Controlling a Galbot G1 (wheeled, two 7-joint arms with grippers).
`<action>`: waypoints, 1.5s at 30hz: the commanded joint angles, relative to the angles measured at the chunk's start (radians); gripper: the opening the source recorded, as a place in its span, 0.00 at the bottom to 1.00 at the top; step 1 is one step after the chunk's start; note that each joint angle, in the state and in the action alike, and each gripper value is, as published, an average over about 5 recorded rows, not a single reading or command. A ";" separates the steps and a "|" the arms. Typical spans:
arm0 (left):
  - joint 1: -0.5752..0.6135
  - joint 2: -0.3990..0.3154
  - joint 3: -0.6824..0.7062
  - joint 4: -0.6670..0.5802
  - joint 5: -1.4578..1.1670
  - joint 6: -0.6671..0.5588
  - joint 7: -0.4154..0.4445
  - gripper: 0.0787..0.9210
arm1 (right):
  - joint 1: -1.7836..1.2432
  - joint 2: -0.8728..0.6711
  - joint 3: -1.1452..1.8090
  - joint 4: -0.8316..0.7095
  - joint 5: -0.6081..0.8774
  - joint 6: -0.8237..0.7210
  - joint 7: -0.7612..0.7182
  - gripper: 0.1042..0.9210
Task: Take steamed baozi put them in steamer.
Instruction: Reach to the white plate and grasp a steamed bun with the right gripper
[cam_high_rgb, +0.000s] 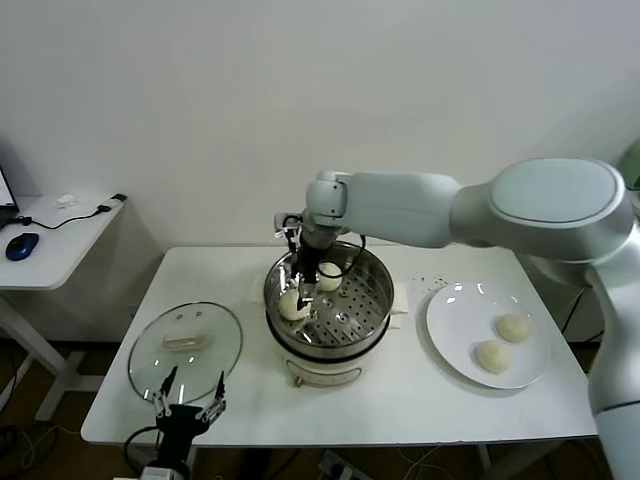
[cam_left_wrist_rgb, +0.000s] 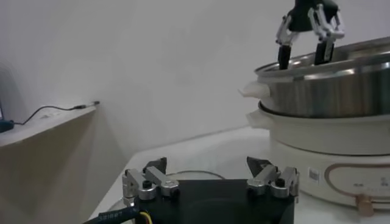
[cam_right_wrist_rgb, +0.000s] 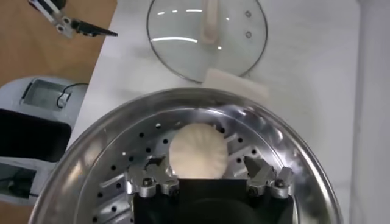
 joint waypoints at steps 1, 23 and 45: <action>-0.001 -0.002 0.001 -0.003 0.001 0.001 0.000 0.88 | 0.155 -0.251 -0.015 0.195 -0.030 0.023 -0.032 0.88; 0.056 0.022 -0.021 -0.044 -0.054 0.012 0.003 0.88 | -0.292 -0.984 0.267 0.306 -0.732 0.117 -0.127 0.88; 0.067 0.002 -0.023 -0.031 -0.030 0.017 -0.001 0.88 | -0.657 -0.807 0.551 0.052 -0.884 0.156 -0.111 0.88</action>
